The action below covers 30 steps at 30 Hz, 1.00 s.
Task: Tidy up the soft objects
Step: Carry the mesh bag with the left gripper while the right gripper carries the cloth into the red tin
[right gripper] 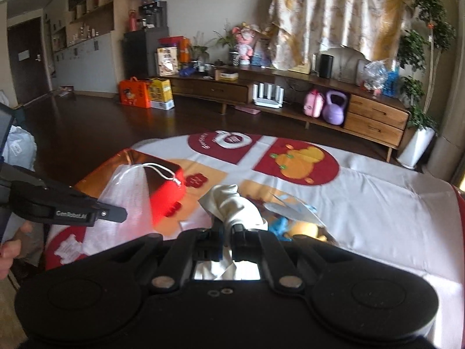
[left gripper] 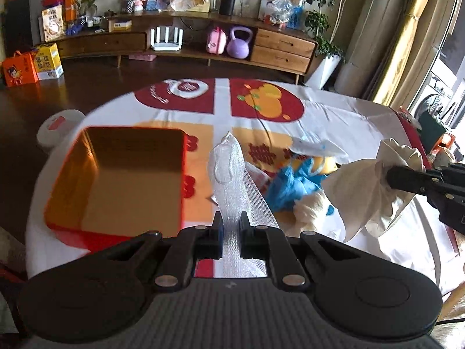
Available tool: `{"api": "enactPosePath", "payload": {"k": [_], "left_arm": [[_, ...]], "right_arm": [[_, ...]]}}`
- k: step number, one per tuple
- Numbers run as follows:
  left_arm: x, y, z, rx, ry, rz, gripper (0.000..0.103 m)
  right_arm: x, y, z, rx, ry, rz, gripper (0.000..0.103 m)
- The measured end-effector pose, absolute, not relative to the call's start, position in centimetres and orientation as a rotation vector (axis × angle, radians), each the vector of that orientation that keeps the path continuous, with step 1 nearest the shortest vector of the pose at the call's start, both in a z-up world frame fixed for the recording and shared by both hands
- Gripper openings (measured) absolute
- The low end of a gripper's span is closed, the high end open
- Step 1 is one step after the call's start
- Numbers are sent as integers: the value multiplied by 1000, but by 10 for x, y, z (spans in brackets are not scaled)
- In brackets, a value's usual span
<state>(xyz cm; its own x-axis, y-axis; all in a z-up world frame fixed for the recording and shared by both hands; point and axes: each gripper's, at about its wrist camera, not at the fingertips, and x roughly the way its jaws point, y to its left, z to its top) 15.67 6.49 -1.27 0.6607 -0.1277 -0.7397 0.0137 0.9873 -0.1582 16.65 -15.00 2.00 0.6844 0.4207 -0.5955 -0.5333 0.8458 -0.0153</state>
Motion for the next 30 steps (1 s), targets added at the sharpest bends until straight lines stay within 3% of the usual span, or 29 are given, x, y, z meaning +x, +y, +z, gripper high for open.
{"api": "enactPosePath", "payload": {"k": [18,30], "left_arm": [[179,139,8,-85,817,23,10],[201,187,-10,-36,864,71,10]], "right_arm": [[202,-44,42,-245,609,696,4],[224,28,17,-262,666,781,4]]}}
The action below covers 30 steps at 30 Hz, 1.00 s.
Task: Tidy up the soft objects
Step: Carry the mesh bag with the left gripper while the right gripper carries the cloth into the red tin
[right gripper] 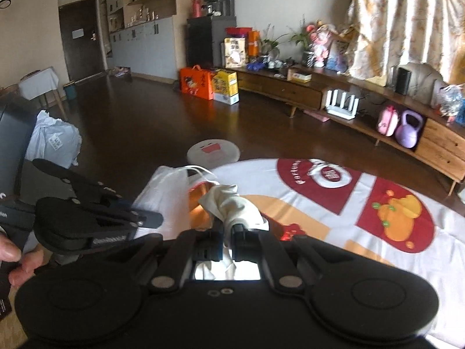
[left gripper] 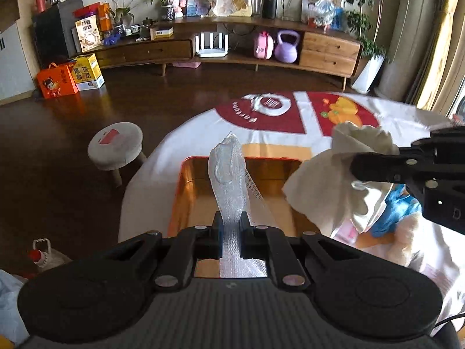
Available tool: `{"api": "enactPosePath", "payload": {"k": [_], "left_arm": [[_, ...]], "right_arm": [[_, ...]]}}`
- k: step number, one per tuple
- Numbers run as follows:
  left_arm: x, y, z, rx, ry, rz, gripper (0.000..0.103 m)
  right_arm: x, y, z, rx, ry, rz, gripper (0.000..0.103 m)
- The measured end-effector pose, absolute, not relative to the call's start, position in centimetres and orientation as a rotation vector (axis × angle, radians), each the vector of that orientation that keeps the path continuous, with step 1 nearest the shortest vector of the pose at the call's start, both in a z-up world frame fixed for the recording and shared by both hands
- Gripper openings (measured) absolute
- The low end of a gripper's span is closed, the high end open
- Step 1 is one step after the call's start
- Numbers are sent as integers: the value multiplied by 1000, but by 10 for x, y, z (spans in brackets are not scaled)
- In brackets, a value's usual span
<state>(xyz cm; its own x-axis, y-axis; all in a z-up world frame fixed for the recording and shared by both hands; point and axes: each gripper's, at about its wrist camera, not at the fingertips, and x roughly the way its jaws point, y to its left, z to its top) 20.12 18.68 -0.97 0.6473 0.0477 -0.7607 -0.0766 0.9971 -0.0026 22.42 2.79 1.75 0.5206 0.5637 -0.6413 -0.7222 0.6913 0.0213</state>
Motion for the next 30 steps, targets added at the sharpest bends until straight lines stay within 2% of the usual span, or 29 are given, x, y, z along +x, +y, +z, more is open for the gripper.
{"api": "enactPosePath", "payload": {"k": [10,20,30], "left_arm": [[229,209,-52,-42,950,91,10],[247,199,-80,27,1007,34,10],[257,202,-102,24,1060,32,10]], "right_arm": [[247,64,-29,-251,753,793,4],[258,73,-75,-261,868,787,5],[256,75,-96,-303,925,802,11]]}}
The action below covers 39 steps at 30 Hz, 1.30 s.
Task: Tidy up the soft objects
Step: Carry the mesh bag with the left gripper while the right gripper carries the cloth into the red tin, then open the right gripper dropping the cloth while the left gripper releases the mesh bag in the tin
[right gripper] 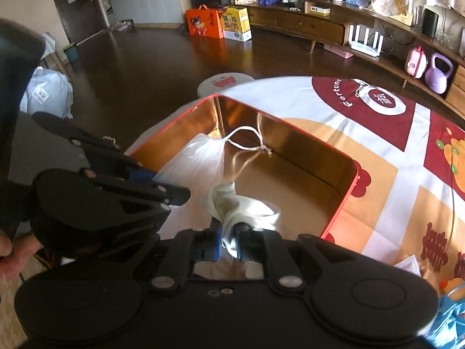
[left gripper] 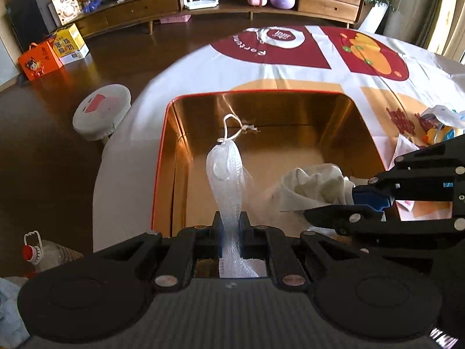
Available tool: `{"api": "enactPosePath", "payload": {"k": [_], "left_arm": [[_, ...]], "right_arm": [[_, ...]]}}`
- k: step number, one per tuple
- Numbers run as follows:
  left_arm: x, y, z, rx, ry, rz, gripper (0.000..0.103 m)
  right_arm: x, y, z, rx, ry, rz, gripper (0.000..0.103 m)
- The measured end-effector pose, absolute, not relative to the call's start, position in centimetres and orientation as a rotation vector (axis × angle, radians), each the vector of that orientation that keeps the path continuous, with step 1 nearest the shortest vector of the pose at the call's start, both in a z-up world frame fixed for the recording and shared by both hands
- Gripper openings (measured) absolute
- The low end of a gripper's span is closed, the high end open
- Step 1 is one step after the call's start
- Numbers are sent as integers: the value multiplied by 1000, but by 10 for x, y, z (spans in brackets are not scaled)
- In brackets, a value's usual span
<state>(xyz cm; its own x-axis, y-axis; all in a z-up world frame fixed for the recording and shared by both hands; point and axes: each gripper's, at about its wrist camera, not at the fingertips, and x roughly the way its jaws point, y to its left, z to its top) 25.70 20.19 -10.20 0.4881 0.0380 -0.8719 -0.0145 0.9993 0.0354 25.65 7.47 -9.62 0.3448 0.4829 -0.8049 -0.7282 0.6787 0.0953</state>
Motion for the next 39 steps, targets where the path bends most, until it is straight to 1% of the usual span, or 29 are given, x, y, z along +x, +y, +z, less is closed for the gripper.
{"api": "enactPosePath", "payload": {"k": [4,9,16,21,24,28,32,37,39], "left_arm": [[260,203,-107,14,1075,37,10],[260,204,-107,1,1079,41,10],[258,206,-105,-25,1086,44,10],[254,206,-102,-28,1085,52,12],[252,205,-100,-26,1081,58,15],[249,204,-97,-16,1075,68,16],[245,203,-93,-7,1066,82,16],[238,203,-86,-5,1049,90,16],[235,203,-83,-2,1041,98,16]], "right_arm": [[259,74,-102,-313,946,786,15],[262,72,-102,-310,948,776,17],[263,69,-96,-326,941,770,28],[260,64,-91,-335,934,756,33],[259,61,-87,-328,930,756,38],[254,56,-80,-329,916,756,46],[250,51,-74,-315,907,760,51],[245,42,-64,-283,890,769,61],[242,38,-59,-270,883,776,63]]}}
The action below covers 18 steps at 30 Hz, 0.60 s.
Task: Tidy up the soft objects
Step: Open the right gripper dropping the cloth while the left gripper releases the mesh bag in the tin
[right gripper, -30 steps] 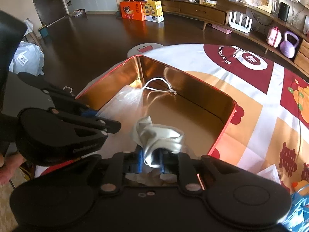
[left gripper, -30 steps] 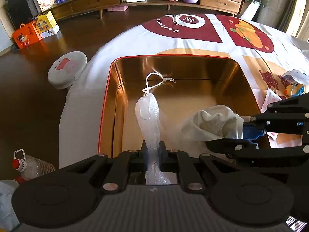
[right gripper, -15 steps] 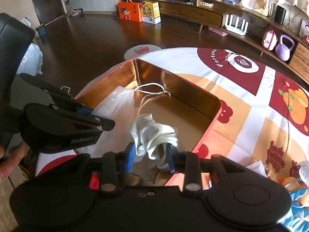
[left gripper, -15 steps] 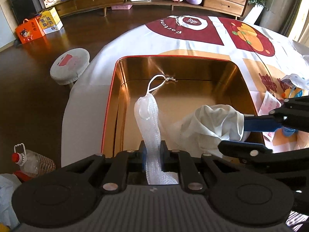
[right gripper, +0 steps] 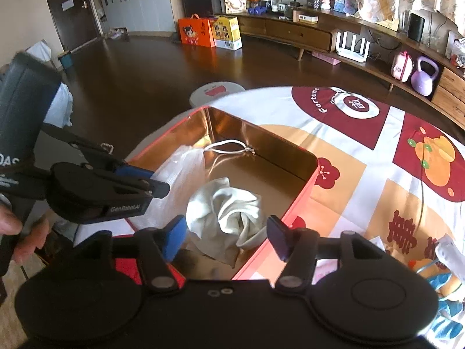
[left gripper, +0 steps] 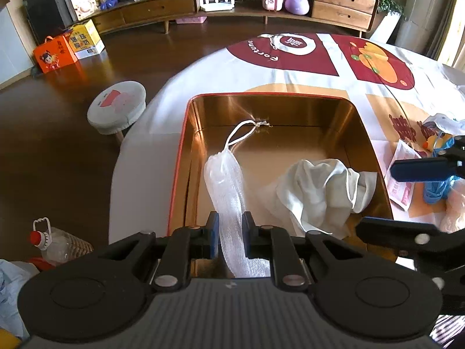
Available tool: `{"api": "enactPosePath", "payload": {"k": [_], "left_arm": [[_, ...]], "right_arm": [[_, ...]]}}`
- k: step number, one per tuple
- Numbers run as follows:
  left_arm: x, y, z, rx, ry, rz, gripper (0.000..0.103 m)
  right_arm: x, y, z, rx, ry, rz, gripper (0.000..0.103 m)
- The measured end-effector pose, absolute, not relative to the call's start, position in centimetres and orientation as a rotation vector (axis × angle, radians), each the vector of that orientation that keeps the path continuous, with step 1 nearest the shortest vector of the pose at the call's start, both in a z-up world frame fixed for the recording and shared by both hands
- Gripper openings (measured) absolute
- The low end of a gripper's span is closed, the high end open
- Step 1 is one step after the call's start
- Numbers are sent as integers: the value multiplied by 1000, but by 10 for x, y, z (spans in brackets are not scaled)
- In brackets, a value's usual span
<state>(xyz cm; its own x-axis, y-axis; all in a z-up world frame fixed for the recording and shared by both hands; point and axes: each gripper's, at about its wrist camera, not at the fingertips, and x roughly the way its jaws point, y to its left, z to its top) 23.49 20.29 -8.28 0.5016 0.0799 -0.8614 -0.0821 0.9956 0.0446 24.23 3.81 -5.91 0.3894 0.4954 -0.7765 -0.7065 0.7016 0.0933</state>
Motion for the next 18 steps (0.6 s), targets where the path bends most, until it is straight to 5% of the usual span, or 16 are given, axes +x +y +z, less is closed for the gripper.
{"api": "enactPosePath", "payload": {"k": [18], "left_arm": [[189,174,-32,-36,893,58,16]], "right_arm": [[207,-11,-20,-163,786,790,75]]}}
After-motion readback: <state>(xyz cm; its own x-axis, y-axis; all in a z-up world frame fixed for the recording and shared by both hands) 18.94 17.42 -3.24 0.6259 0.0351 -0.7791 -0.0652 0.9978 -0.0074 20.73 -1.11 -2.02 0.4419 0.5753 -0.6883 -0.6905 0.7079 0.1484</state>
